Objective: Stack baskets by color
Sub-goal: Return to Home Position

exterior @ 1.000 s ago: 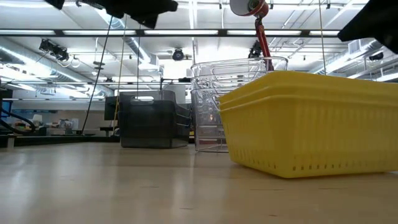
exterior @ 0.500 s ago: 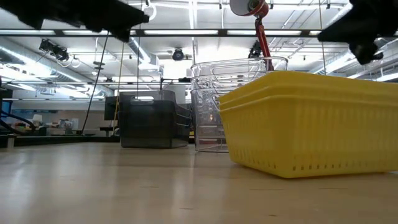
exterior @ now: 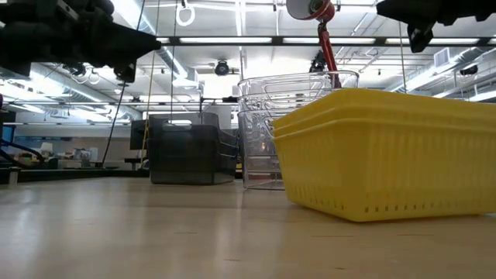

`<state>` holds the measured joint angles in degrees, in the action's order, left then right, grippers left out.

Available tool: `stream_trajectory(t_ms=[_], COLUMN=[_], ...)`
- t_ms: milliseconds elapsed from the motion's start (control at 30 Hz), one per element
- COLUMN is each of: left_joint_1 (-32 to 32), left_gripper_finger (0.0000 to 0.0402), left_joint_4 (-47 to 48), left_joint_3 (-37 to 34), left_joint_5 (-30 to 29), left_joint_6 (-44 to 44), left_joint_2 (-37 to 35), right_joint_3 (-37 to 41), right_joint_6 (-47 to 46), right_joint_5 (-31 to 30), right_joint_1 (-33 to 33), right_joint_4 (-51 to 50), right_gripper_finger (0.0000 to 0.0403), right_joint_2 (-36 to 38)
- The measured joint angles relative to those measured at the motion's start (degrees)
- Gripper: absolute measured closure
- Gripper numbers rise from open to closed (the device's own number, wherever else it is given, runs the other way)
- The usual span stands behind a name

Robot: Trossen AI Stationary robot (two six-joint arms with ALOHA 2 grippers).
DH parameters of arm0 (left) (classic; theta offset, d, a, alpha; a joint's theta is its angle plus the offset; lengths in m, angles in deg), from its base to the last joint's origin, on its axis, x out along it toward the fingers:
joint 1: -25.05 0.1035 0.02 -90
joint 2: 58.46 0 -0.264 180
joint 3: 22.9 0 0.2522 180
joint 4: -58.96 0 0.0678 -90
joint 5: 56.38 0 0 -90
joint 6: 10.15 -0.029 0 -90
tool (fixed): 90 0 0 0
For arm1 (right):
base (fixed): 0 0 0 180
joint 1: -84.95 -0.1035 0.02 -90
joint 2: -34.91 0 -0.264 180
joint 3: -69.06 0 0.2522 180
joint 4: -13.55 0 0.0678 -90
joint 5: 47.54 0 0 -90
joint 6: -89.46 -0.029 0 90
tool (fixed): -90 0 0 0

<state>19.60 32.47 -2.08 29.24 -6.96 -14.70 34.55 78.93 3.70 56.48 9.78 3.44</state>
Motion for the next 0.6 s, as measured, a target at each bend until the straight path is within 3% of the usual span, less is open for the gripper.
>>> stream_trajectory(t_ms=[267, 600], left_joint_1=[0.51, 5.41], left_gripper_finger=[0.0384, 0.0391], left_joint_4=[4.46, 12.83], left_joint_3=[-1.97, -3.01], left_joint_5=[0.17, 1.98], left_joint_6=[-0.78, 2.20], left_joint_2=[-8.61, -19.54], right_joint_3=[0.00, 1.11], right_joint_6=[-0.07, 3.38], right_joint_5=[2.65, 2.79], right_joint_1=[5.11, 6.22], right_joint_4=[-11.62, -20.67], right_gripper_finger=[0.0398, 0.0398], right_joint_2=[9.16, 23.34])
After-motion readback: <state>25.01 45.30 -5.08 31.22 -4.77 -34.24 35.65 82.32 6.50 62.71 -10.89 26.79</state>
